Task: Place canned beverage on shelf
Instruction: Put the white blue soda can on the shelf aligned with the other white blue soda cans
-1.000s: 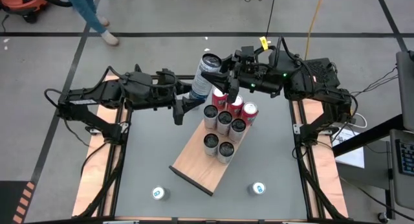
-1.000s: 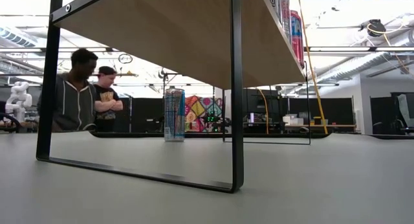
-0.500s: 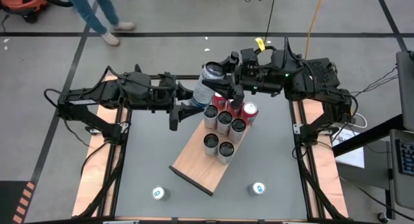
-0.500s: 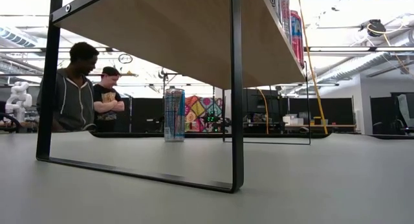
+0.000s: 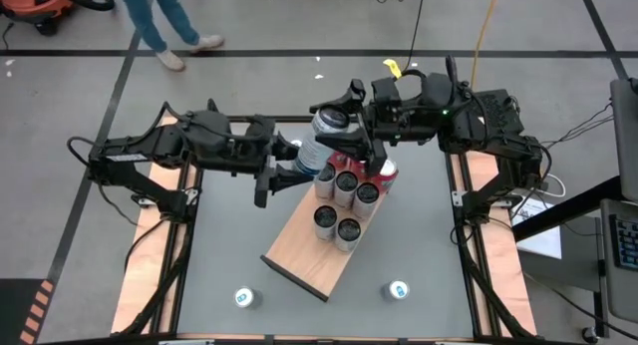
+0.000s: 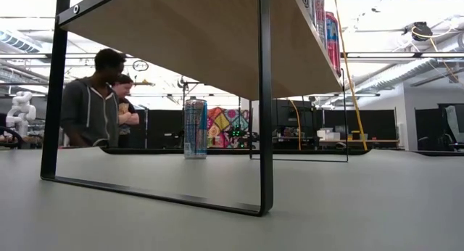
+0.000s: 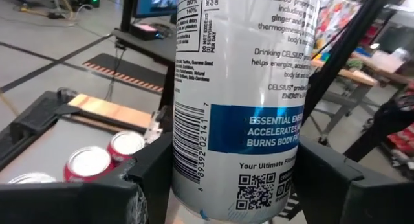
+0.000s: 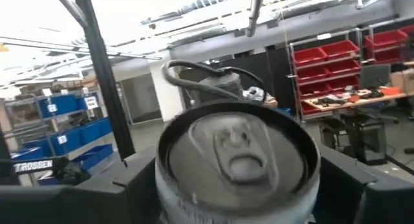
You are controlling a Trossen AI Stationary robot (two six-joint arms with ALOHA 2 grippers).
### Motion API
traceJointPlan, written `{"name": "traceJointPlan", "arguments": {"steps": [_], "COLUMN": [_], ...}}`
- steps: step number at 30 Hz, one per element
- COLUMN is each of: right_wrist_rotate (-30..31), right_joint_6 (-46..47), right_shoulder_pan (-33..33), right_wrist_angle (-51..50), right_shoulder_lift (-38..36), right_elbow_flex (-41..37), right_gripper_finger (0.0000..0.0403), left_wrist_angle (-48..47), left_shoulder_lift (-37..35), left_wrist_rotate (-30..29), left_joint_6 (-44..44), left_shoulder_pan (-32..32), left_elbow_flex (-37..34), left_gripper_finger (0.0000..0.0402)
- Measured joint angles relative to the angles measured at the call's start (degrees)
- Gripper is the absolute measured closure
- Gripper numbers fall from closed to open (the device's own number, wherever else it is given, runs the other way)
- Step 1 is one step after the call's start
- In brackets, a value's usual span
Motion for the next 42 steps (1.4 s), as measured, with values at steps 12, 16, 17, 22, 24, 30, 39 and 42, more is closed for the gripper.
{"name": "traceJointPlan", "arguments": {"steps": [12,16,17,22,24,30,39,42], "right_wrist_rotate": [-1.71,-1.72,-1.7,-1.69,-1.69,-1.55,-1.47,-1.28], "right_joint_6": [0.01,0.03,0.04,0.05,0.05,0.35,0.47,0.49], "right_shoulder_pan": [0.0,0.02,0.02,0.02,0.02,0.04,0.0,0.0], "right_wrist_angle": [0.6,0.58,0.55,0.44,0.42,0.03,-1.96,-2.65], "right_shoulder_lift": [0.04,0.04,0.04,0.04,0.04,0.04,0.13,0.13], "right_elbow_flex": [0.0,0.0,0.0,0.0,0.0,0.0,-0.07,-0.07], "right_gripper_finger": [0.0131,0.0156,0.0163,0.0186,0.0186,0.0181,0.0182,0.0182], "left_wrist_angle": [1.44,1.31,1.22,1.0,1.02,-0.36,-1.65,-2.28], "left_shoulder_lift": [-0.4,-0.4,-0.4,-0.4,-0.4,-0.43,-1.83,-2.81], "left_wrist_rotate": [2.55,2.53,2.5,2.35,2.35,-0.71,-2.97,-4.23], "left_joint_6": [-1.43,-1.43,-1.43,-1.43,-1.43,-2.76,-3.54,-4.32], "left_shoulder_pan": [0.06,0.06,0.06,0.1,0.1,-0.01,0.04,0.06], "left_elbow_flex": [0.0,0.0,0.0,0.0,0.0,0.0,0.02,0.02], "left_gripper_finger": [0.0155,0.0155,0.0155,0.0148,0.0142,0.0116,0.0077,0.0073]}}
